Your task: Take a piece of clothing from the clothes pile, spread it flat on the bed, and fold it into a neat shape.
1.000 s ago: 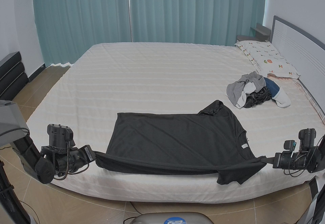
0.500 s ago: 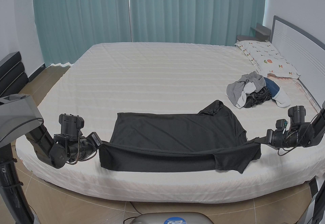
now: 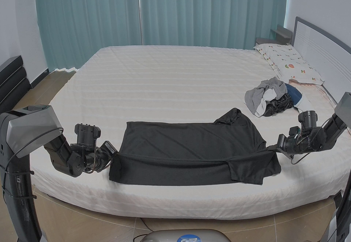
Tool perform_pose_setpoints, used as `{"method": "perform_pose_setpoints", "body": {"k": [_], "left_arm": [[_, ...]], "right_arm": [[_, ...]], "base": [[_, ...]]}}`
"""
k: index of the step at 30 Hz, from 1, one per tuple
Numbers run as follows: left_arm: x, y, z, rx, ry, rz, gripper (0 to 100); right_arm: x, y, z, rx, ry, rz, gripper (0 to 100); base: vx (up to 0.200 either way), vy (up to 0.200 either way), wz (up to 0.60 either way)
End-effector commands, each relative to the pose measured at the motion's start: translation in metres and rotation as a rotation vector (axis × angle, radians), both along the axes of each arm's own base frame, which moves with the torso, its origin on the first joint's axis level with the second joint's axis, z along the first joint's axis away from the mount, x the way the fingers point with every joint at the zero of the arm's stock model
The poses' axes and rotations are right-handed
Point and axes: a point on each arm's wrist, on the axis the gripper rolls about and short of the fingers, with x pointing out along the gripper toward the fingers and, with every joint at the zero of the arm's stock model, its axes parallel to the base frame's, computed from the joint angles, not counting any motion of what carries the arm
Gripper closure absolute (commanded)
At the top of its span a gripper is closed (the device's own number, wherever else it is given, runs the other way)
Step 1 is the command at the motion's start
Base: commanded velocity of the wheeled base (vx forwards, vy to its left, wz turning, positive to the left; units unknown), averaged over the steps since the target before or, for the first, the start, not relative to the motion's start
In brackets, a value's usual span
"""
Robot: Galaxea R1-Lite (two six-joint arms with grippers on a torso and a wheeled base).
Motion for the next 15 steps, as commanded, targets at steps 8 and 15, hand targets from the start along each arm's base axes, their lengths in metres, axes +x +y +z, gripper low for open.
{"method": "perform_pose_setpoints", "body": {"k": [8, 15], "left_arm": [[0.008, -0.002, -0.013, 0.0, 0.006, 0.009, 100], [0.01, -0.002, -0.011, -0.005, -0.002, 0.006, 100]], "right_arm": [[0.023, 0.003, -0.029, 0.036, 0.046, -0.029, 100], [0.025, 0.003, -0.035, 0.037, 0.057, -0.028, 0]], "base": [[0.0, 0.0, 0.0], [0.0, 0.0, 0.0]]}}
